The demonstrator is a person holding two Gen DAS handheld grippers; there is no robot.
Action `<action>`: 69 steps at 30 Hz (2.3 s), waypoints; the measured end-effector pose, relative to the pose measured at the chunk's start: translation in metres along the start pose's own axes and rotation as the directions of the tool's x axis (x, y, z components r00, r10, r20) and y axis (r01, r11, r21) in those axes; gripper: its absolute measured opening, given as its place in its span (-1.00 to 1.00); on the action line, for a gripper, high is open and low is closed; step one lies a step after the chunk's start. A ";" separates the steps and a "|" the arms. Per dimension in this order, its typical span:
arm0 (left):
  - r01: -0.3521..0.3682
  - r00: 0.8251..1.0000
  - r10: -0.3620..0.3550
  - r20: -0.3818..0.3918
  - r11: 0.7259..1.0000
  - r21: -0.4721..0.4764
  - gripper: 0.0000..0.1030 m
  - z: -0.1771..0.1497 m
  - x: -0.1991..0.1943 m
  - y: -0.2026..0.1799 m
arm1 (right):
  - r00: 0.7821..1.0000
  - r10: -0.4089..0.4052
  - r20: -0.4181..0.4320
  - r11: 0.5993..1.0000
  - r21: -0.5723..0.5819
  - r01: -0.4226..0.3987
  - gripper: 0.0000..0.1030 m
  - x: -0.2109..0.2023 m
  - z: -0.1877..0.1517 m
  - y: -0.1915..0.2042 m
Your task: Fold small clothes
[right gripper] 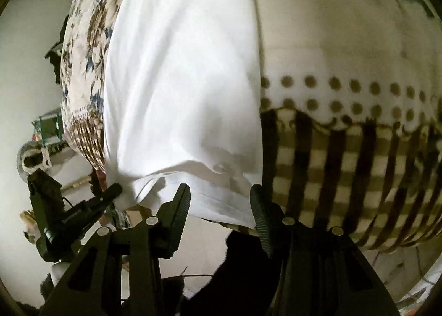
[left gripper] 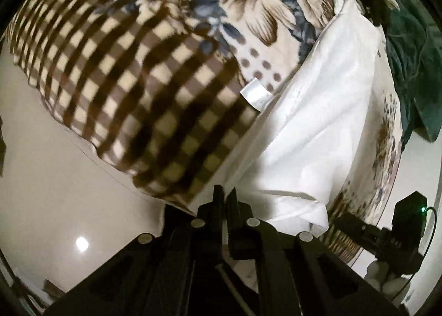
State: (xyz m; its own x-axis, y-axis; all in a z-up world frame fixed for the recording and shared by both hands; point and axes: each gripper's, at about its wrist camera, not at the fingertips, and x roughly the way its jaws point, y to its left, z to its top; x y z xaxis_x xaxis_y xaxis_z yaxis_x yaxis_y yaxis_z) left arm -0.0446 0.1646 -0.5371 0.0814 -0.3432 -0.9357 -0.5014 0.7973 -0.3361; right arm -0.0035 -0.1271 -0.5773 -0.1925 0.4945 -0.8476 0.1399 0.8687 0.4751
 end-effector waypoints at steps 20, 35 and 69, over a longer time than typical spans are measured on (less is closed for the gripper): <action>0.067 0.997 -0.065 -0.041 0.996 0.058 -0.98 -0.009 0.019 0.009 | 0.998 -0.061 -0.022 0.996 -0.060 0.059 -0.53 0.001 -0.032 -0.003; 0.053 0.997 -0.046 -0.067 0.992 0.113 -0.98 -0.003 0.021 0.011 | 0.987 0.098 -0.128 0.992 0.094 -0.087 -0.73 0.055 -0.071 -0.047; 0.267 0.949 -0.301 0.091 0.924 0.275 0.13 0.221 -0.028 -0.164 | 0.983 0.008 0.185 1.000 0.012 -0.011 0.12 -0.099 0.095 0.017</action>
State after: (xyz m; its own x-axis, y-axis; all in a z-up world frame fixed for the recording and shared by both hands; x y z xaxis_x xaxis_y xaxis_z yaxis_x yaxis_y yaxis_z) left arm 0.2262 0.1530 -0.4798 0.3066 -0.5207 -0.7968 -0.2046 0.7815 -0.5894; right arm 0.1103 -0.1634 -0.5076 -0.0087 0.4883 -0.8726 0.1531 0.8630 0.4814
